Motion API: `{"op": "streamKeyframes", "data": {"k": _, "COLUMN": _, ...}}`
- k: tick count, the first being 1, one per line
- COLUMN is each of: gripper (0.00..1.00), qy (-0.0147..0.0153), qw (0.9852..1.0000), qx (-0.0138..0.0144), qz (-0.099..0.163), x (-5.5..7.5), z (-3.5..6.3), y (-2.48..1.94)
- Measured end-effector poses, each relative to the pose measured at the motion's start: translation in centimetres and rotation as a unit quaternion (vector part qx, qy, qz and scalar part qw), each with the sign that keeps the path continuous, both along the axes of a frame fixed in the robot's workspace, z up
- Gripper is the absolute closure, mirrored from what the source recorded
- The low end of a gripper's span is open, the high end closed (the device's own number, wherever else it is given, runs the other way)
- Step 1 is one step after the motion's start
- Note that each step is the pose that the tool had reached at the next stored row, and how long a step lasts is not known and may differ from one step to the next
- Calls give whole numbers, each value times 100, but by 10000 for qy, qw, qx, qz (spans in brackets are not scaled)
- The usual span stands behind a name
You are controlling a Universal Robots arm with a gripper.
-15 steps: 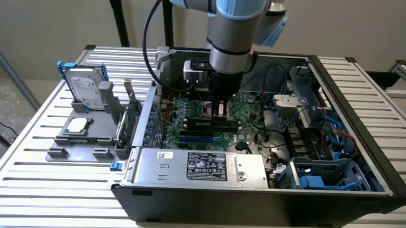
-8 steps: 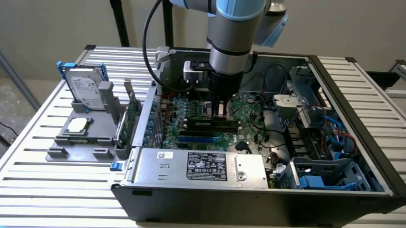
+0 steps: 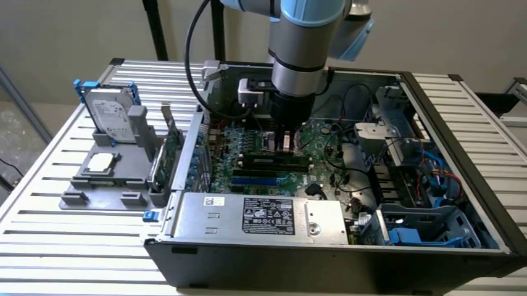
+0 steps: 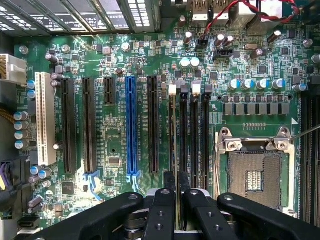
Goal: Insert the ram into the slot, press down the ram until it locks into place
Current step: 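Insert the ram into the slot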
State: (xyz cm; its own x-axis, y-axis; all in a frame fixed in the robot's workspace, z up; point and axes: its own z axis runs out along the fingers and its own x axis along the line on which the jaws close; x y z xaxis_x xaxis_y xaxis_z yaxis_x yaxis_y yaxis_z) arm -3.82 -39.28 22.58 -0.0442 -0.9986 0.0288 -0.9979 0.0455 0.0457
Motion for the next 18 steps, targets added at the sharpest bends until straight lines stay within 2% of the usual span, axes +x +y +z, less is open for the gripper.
{"op": "streamKeyframes", "data": {"k": 18, "gripper": 86, "qy": -1, "qw": 10000, "qx": 1, "qz": -96, "x": 0, "z": -24, "y": 0}}
